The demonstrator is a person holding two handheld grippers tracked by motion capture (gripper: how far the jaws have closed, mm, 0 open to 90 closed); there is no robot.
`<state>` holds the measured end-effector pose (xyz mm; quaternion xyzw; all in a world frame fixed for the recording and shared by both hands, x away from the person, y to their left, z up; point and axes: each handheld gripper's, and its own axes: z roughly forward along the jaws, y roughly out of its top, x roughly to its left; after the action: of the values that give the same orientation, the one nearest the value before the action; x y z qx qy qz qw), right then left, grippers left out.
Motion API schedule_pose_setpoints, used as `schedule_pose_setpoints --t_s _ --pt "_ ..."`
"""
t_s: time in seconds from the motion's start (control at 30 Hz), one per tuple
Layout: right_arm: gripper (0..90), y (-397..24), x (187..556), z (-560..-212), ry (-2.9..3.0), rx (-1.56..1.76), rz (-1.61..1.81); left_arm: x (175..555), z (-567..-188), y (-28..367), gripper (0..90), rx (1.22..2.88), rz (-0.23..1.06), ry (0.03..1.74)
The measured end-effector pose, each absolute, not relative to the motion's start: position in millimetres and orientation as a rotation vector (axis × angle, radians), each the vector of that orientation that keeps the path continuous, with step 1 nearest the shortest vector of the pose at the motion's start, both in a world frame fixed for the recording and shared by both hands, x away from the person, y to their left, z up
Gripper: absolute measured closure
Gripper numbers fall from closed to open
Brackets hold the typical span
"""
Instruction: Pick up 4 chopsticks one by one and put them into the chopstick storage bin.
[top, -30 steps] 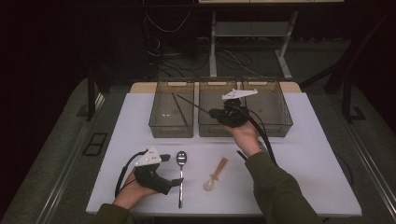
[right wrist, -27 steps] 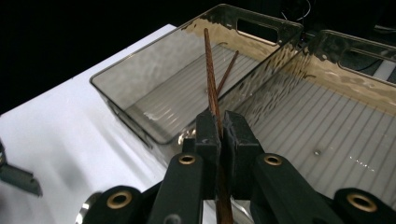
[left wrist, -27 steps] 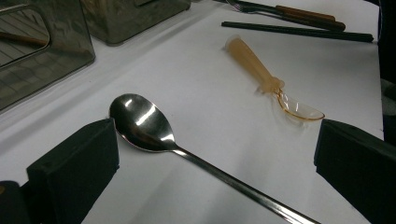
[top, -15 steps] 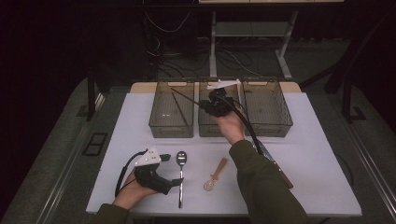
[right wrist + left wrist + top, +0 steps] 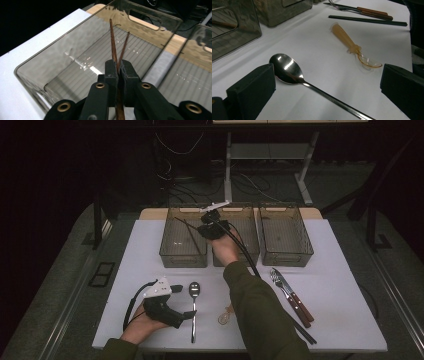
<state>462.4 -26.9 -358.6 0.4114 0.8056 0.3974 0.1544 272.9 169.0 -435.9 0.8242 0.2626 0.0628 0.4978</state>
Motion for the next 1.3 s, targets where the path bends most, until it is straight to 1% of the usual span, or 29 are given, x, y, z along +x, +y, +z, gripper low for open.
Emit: schedule_pose_setpoints --t_s 0.33,0.67,0.8,1.07,1.23,1.3 --pt "85.2 -6 476 -371 2.337 1.207 1.075 273 -436 169 0.0 1.990 0.148 0.628" --pt "84.2 3 476 -378 2.379 1.199 1.040 273 -435 168 0.0 1.989 0.145 0.629" --pt "72.4 3 476 -378 2.383 1.187 1.039 273 -435 169 0.0 1.993 0.148 0.624" --pt "55.3 -10 470 -369 2.398 1.186 1.117 274 -436 169 0.0 1.997 0.149 0.622" --pt "47.9 -25 460 -360 2.420 1.151 1.148 274 -436 168 0.0 1.999 0.154 0.620" --pt "46.3 -33 456 -356 2.421 1.144 1.165 273 -437 167 0.0 1.996 0.150 0.626"
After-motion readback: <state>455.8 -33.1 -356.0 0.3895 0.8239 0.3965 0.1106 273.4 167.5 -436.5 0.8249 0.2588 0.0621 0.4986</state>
